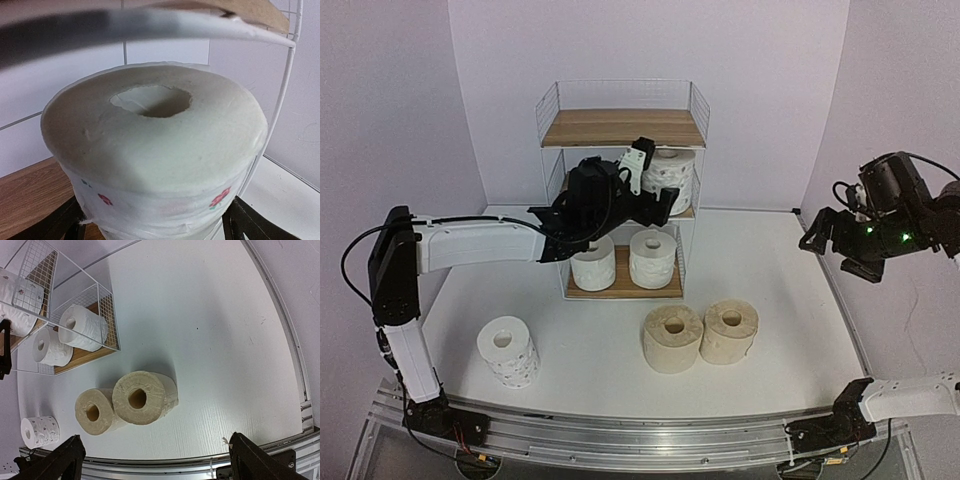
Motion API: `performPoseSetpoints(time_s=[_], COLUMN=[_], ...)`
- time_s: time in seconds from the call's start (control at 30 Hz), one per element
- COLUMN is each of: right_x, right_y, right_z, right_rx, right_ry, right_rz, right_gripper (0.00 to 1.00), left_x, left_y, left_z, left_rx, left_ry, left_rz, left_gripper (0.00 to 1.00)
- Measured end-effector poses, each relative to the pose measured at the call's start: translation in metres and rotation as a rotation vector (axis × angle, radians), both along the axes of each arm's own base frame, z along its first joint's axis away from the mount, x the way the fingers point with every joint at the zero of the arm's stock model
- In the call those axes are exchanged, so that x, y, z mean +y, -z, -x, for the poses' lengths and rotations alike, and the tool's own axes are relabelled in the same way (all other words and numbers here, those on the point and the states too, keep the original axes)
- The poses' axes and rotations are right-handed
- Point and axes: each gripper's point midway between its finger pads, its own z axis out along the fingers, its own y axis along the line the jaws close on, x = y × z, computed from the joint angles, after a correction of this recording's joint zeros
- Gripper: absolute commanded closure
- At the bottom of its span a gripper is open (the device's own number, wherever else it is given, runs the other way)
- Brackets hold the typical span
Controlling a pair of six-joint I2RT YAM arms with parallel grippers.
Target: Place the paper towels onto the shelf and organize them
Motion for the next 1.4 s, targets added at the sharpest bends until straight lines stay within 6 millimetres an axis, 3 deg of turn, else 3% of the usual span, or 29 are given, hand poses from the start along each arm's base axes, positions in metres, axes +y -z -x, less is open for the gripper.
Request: performPoseSetpoints(time_s=[0.47,0.9,1.17,1.4], right_x=[0.001,0.002,0.001,-0.001], right_y=[0.002,0.004,0.004,0.003], right_z=[-0.001,-0.002,-0.001,0.002], right_rx=[-0.004,-0.008,-0.015,-0.023], right_ry=[-0.001,-0.01,-0.014,-0.013], right_rz=[-0.005,0.0,-0.001,-0.007], right_gripper=[0.02,0.02,0.03,0.03], left_x=[0.01,0.016,0.019,0.023], left_y=[0.002,-0.001,-0.004,-0.004], left_z=[0.004,0.017,0.015,0.012], left_rx=[0.024,0.026,0.024,0.029], left_ry=[-0.008,0.032,0.012,-0.02], left_rz=[0.035,0.052,0.06,0.068], left_gripper=[0.08,0.01,0.15,0.17])
